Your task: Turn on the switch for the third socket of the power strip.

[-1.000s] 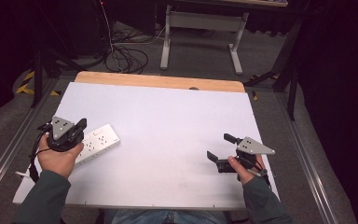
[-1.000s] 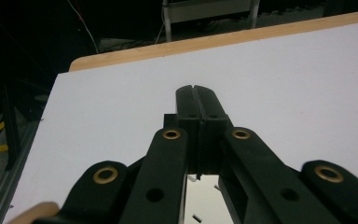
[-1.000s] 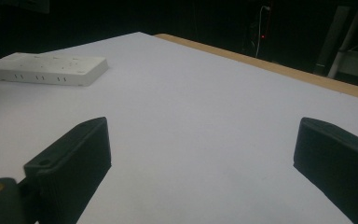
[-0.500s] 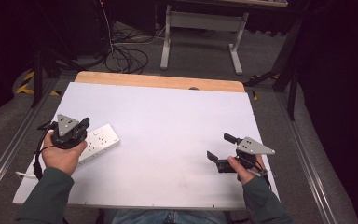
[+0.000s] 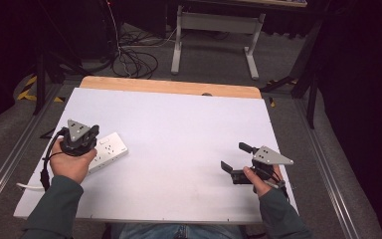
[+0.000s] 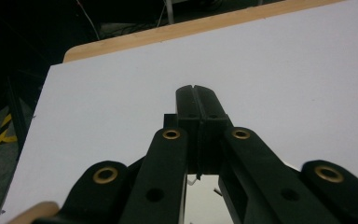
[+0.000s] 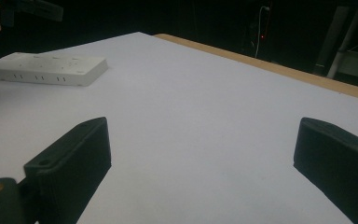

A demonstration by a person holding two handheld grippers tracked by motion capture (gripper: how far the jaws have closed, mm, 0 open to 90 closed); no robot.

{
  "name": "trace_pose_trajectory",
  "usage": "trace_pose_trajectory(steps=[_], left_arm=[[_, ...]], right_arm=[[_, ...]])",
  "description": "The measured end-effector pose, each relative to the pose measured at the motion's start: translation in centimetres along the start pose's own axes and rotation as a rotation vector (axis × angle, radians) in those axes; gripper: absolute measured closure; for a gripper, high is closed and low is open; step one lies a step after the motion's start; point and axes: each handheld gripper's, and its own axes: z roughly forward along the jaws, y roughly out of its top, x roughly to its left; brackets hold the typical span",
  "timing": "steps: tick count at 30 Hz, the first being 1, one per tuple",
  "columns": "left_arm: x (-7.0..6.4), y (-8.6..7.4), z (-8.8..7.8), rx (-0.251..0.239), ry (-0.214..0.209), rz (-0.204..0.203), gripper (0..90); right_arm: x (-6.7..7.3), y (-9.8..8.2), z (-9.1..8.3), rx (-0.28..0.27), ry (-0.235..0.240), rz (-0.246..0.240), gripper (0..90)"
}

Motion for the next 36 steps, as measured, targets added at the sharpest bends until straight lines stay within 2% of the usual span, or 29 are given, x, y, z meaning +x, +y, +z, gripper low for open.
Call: trace_pose_trajectory(steps=[17,26,31,36], left_arm=[[-0.3,-0.1,1.0,0.06,0.002,0.03,89.9],[0.1,-0.3,2.0,0.108,0.006,0.043,89.8],[0.4,-0.4,2.4,0.133,0.01,0.036,89.9],[0.3,-0.5,3.0,0.164,-0.005,0.046,89.8]], right_arm=[[0.0,0.0,0.1,0.002,0.004,-0.008,4.3],[0.2,0.0,0.2,0.008,0.011,-0.013,4.3],[0.1,0.0,0.3,0.009,0.013,-0.015,4.3],[0.2,0.0,0.3,0.011,0.016,-0.018,4.3]])
